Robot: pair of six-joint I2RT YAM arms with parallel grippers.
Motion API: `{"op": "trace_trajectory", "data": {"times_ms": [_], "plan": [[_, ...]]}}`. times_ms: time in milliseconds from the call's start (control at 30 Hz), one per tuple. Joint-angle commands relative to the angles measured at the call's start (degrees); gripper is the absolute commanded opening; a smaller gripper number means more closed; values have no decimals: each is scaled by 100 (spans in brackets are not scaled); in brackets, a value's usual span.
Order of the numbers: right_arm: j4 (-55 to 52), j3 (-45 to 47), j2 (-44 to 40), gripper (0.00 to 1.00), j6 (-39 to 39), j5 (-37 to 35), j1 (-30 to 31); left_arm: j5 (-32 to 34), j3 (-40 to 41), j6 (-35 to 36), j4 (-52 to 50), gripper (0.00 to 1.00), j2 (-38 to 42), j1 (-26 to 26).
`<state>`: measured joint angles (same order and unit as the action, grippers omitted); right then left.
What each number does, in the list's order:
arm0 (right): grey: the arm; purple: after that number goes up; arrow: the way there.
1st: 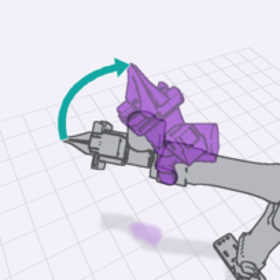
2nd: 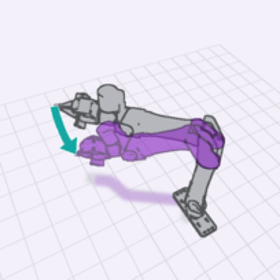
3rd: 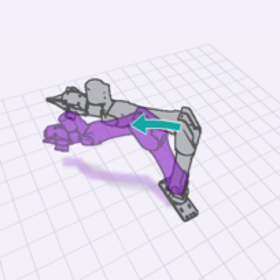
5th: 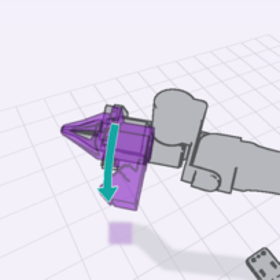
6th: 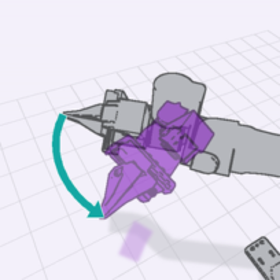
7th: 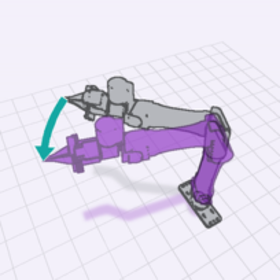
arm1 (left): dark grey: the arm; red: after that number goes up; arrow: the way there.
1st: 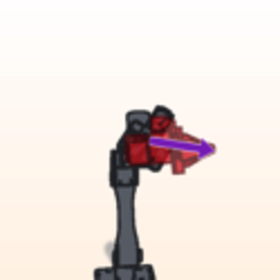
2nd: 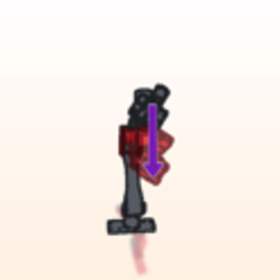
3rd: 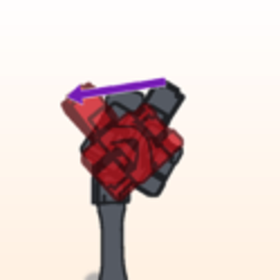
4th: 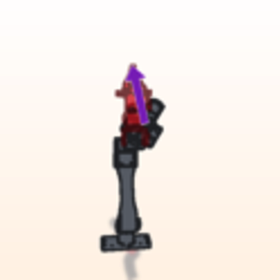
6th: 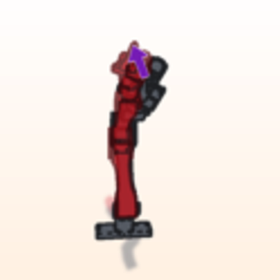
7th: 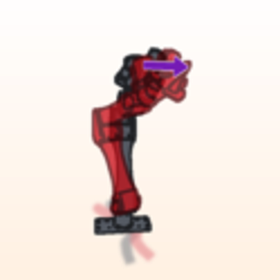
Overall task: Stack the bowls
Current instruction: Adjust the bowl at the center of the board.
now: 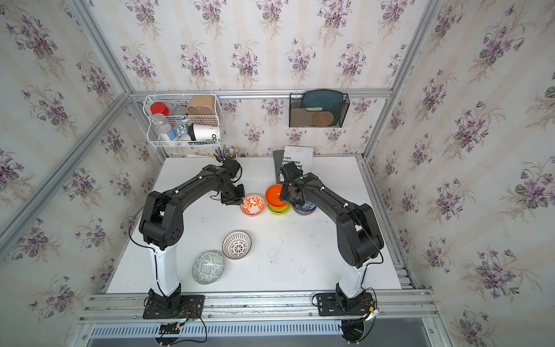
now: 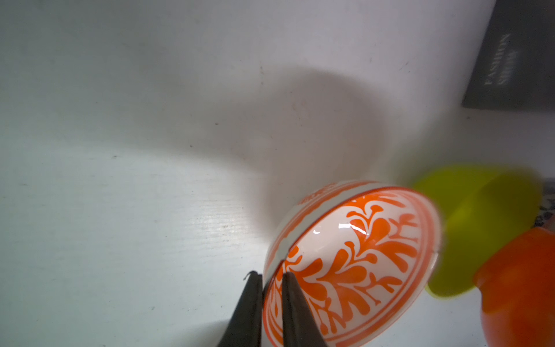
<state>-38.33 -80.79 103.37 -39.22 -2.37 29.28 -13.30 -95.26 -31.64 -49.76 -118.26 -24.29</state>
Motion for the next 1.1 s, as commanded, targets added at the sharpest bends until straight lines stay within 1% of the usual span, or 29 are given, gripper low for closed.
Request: {"op": "trace_trajectory", "data": {"times_ms": [0, 67, 167, 533, 833, 933, 1067], "plan": [[137, -10, 52, 0, -20, -62, 6, 238, -41, -27, -261, 15, -49, -14], [140, -23, 73, 0, -15, -59, 1, 367, -36, -18, -337, 10, -45, -7], [126, -47, 106, 0, -20, -89, 5, 507, -12, -18, -405, 0, -6, 7], [-64, -168, 293, 0, -24, -209, 3, 645, 80, -35, -474, 0, 324, 15], [-141, -191, 427, 0, -24, -301, 8, 399, 351, -40, -278, 0, 423, 104], [-149, -218, 493, 0, -16, -271, 14, 314, 432, -36, -180, 6, 440, 133], [-157, -251, 514, 0, -15, -255, 38, 247, 514, -39, -83, 20, 485, 166]]}}
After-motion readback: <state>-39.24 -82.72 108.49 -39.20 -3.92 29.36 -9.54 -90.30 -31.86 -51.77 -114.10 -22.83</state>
